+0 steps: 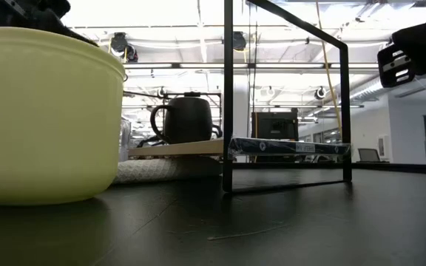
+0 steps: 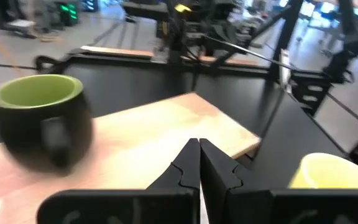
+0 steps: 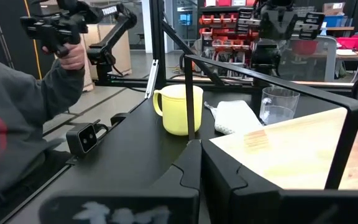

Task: Stack small to large cups/mugs on shelf
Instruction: Put the yellow mug on the shelf

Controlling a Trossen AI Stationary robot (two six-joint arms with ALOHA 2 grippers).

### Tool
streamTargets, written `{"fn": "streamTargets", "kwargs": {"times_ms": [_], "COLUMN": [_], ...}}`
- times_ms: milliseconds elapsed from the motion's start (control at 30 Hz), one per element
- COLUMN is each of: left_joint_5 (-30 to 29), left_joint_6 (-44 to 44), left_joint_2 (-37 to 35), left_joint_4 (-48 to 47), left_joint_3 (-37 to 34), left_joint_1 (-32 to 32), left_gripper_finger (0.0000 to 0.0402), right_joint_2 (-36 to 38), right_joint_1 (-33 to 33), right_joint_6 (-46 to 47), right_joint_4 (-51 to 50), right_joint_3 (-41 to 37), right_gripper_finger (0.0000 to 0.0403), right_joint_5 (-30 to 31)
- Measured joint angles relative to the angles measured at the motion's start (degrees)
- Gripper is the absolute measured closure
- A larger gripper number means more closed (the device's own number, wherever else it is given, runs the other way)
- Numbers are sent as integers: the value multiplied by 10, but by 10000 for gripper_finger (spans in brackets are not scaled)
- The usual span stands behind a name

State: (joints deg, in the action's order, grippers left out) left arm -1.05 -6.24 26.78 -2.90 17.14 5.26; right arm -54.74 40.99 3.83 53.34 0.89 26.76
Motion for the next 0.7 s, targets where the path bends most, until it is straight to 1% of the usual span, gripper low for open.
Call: {"fn": "streamTargets", "kwargs": {"times_ms": [233,367,500,700], "left_joint_5": [-21,-60,-87,-90], "left_joint_6": [16,17,17,26], "left_joint_2": [108,161,212,298], "left_joint_4": [-22,-66,-124,-176], "left_joint_3": [77,135,194,274], "left_joint_1": [78,111,131,144], "left_gripper_finger": [399,400,400,398], "right_joint_2": [0,0,0,0], "right_joint_1": [0,0,0,0], "right_joint_6": [0,0,0,0], "right_joint_4": [0,0,0,0], "right_joint_3": [0,0,0,0], "right_gripper_finger": [403,403,403,403], "right_joint_5": [0,0,0,0]}}
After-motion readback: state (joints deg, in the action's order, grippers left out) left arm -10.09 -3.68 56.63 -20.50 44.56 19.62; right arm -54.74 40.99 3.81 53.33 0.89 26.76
